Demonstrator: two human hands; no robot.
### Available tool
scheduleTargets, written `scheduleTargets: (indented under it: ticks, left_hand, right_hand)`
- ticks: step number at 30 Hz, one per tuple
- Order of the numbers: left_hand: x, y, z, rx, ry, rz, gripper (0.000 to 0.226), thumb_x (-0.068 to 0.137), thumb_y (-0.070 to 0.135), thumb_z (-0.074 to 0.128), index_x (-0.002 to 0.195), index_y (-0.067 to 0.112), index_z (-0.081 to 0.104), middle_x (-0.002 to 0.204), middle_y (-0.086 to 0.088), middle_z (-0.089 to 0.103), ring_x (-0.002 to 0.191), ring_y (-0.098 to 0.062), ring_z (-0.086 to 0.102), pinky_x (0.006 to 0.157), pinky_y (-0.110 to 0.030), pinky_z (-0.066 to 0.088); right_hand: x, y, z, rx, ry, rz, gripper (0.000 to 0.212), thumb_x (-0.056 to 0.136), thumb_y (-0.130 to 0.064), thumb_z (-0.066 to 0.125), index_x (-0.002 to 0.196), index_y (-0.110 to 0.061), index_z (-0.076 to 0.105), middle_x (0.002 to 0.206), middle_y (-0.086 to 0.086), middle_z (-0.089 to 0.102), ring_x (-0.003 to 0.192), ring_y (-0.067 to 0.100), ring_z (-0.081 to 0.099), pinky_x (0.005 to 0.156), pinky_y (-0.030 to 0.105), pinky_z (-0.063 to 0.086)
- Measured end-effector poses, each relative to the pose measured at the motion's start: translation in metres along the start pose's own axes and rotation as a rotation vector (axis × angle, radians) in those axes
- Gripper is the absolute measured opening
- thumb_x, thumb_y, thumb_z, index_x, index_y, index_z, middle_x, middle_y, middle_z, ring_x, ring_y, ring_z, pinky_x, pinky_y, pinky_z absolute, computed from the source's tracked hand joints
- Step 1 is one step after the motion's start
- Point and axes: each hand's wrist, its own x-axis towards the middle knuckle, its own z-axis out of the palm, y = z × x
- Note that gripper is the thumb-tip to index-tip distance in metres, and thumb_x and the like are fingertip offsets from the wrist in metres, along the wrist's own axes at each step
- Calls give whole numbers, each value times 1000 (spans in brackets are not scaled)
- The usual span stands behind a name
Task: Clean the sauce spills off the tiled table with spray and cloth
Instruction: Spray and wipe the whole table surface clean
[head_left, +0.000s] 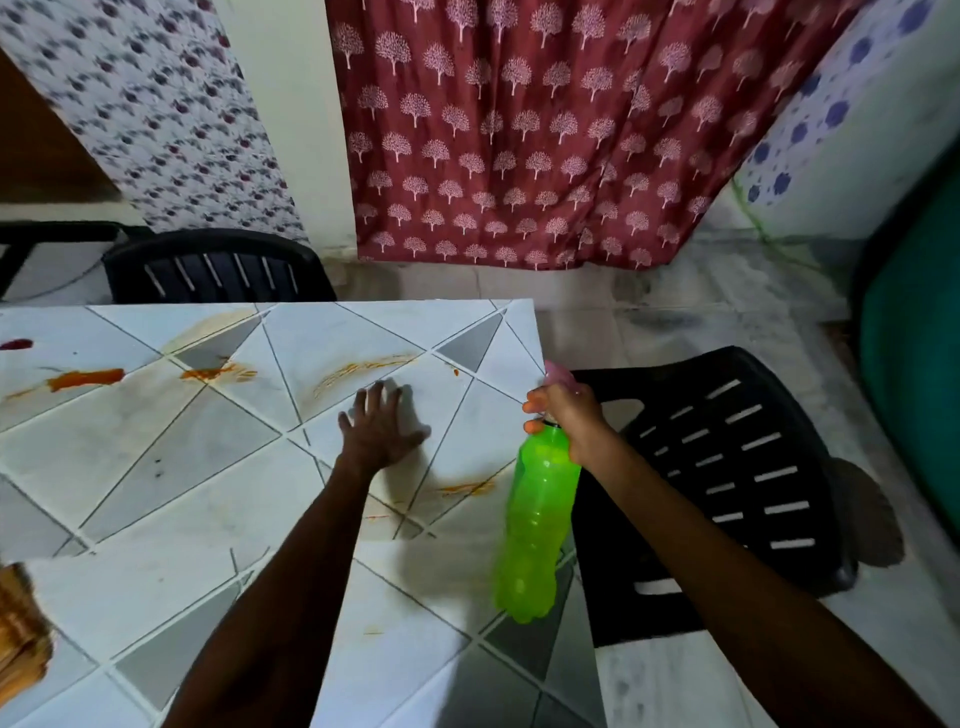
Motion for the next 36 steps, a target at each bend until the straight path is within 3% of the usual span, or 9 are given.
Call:
scheduleTargets:
  ticks: [7,10,13,16,18,22,26,31,36]
  left_hand:
    - [27,-25,7,51,27,70,107,64,85,28,150,21,31,161,-5,21,147,-31,20,106,-64,26]
    - [33,-41,10,61,20,87,104,66,85,28,149,22,34,160,-6,25,146,-32,24,106,-65,26]
    - [38,-67,6,72,37,72,102,67,86,26,151,27,30,160,-4,21,146,-31,21,108,-61,25]
    - [39,-101,-4,53,65,50,101,68,86,25,151,28,30,160,-5,22,146,-31,20,109,-59,25]
    - [35,-120,-11,33,95,46,100,70,85,29,150,26,33,159,-6,26,145,-32,23,107,-58,28]
    - [21,-169,-22,-41,162,-4,99,72,83,38,152,25,32,160,-8,27,144,-35,27,108,-57,30]
    - [-2,-219,-26,-44,221,-107,100,64,80,47,143,19,40,153,-12,38,137,-37,38,101,-57,38]
    - [-32,-266,-29,-107,274,-246,102,61,79,45,140,15,44,149,-12,39,134,-37,39,102,-55,39]
    - [-69,-289,-27,-245,295,-383,102,63,75,51,143,13,41,152,-12,35,138,-36,33,106,-54,35]
  right_hand:
    - [59,2,19,-12,86,92,23,101,-16,46,79,-14,53,64,11,46,51,23,45,45,25,30]
    - [70,3,38,-3,115,94,14,99,-9,42,102,-12,55,59,11,40,41,20,40,43,24,29]
    - [76,4,60,-43,126,92,29,96,-6,38,115,-19,57,60,9,45,34,19,39,42,24,35]
    - [74,7,96,-44,37,104,18,99,-15,44,97,-5,59,70,18,54,45,24,50,43,24,40]
    - [65,10,121,-78,-35,109,24,100,-14,46,102,4,61,72,21,54,56,29,54,42,25,40]
    - [34,24,191,-94,-235,99,32,99,-1,43,128,-4,57,64,15,46,46,26,50,39,23,38]
    - [7,39,253,-109,-358,126,30,98,-2,47,123,-8,61,79,23,55,72,33,61,43,24,44]
    - [-20,64,311,-273,-396,83,41,97,-4,41,134,-13,56,58,7,53,49,24,50,45,25,41]
    - [-59,83,324,-341,-526,159,24,99,-8,48,109,-25,61,78,18,56,64,26,59,46,26,43]
